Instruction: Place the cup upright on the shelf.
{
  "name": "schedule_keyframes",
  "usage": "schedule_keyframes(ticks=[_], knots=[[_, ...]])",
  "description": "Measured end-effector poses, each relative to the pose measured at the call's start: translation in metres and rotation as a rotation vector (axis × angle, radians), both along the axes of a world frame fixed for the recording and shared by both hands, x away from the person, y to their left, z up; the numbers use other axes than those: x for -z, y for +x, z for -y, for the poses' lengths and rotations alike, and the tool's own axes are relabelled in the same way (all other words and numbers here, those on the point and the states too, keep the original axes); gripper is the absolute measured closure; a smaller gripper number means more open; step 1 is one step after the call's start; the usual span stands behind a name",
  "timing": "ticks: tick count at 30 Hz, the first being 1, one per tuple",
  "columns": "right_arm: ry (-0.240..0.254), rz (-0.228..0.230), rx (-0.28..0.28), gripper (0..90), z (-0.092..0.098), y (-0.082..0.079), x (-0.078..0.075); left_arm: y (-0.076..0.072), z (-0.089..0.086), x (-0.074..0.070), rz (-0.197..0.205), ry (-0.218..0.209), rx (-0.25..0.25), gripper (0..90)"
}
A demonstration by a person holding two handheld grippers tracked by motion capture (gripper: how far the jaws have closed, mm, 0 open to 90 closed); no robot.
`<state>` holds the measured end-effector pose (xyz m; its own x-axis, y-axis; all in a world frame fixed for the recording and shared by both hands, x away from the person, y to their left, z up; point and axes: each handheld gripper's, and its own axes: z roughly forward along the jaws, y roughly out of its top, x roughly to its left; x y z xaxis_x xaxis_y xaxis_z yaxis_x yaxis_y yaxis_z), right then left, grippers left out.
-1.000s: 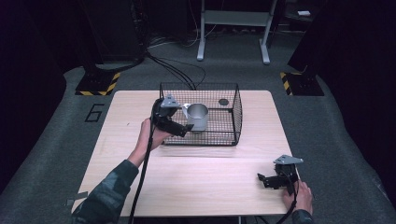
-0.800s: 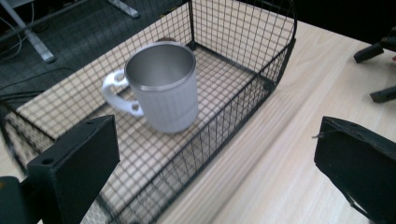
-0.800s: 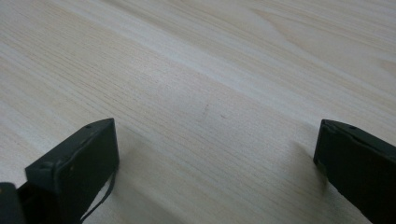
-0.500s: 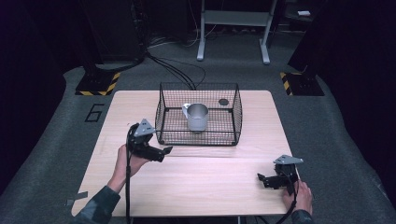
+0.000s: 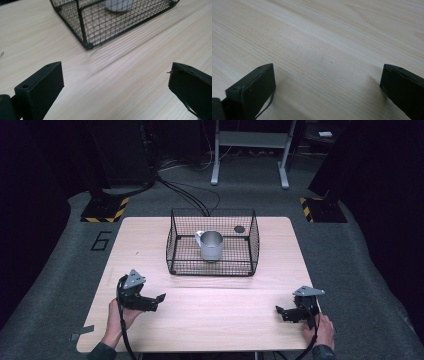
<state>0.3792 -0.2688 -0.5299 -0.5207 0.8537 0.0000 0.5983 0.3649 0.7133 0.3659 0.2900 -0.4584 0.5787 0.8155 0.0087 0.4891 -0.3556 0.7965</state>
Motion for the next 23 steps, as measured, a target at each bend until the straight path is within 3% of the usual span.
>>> schedule_keyframes(ticks=[8,13,15,16,23], knots=[[0.0,0.0,0.001,0.0,0.0,0.0,0.0,-0.005,-0.025,0.043,-0.062,0.037,-0.111,0.1],[0.001,0.0,0.001,0.0,0.0,0.0,0.0,-0.004,-0.036,0.064,-0.096,0.077,-0.15,0.1],[0.001,-0.001,0.002,0.0,0.0,0.0,0.0,-0.003,-0.038,0.07,-0.107,0.101,-0.167,0.1],[0.006,0.0,0.007,0.0,0.0,0.0,0.0,-0.003,-0.041,0.073,-0.099,0.062,-0.168,0.1],[0.001,-0.002,0.001,0.0,0.0,0.0,0.0,-0.003,-0.044,0.074,-0.099,0.055,-0.178,0.0]])
